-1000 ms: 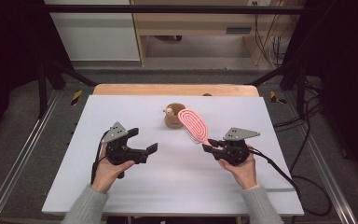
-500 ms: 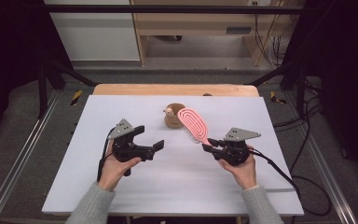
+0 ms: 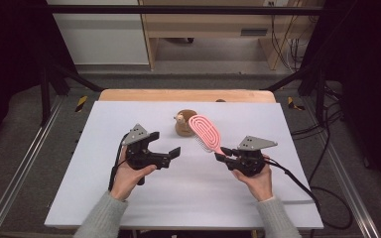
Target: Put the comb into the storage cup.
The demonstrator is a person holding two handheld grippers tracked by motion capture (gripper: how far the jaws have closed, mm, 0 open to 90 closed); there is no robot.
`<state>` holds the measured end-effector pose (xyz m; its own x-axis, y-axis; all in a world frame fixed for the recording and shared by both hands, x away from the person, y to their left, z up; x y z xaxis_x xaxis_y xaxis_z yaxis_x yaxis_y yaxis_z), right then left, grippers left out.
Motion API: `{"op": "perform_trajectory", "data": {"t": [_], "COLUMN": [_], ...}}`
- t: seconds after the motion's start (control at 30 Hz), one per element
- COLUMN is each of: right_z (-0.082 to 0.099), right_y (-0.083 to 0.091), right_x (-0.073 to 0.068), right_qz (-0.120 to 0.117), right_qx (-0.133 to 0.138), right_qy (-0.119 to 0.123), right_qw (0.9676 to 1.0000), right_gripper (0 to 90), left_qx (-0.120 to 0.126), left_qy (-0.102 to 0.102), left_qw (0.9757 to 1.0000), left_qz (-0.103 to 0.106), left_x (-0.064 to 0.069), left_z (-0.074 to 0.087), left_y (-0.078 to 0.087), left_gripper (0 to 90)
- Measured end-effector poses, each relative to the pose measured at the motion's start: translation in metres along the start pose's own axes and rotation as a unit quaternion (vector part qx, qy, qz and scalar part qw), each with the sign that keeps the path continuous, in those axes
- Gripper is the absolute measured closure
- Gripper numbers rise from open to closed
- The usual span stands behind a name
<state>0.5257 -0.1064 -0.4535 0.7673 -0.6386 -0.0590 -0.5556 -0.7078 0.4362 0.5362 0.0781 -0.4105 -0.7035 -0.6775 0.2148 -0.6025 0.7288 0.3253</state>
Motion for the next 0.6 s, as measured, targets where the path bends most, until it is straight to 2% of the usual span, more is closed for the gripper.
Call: {"op": "perform_trajectory", "data": {"t": [0.6], "right_z": [0.001], "right_y": [-0.001], "right_x": [-0.001], "right_qz": [-0.002], "right_qx": [0.000], "right_qy": [0.000], "right_qw": [1.0000], "right_gripper": [70.1], "left_qx": [-0.004], "left_qy": [-0.003], "left_qw": [1.0000], "left_qz": [0.008], "left_x": [0.012], "left_z": [-0.009], "left_y": [-0.014], "left_gripper": [0.0]}}
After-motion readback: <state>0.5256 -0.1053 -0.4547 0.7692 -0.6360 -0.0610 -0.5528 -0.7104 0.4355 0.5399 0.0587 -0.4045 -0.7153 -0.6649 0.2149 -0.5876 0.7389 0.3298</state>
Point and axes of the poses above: each handheld gripper's, and its own axes: y roughly backward along the jaws, z roughly out of its underside, x roughly to its right, the point moved 10 cm from there along -y, roughly forward along the jaws, and after that the axes turned 1 degree about y, right-handed, at the moved point
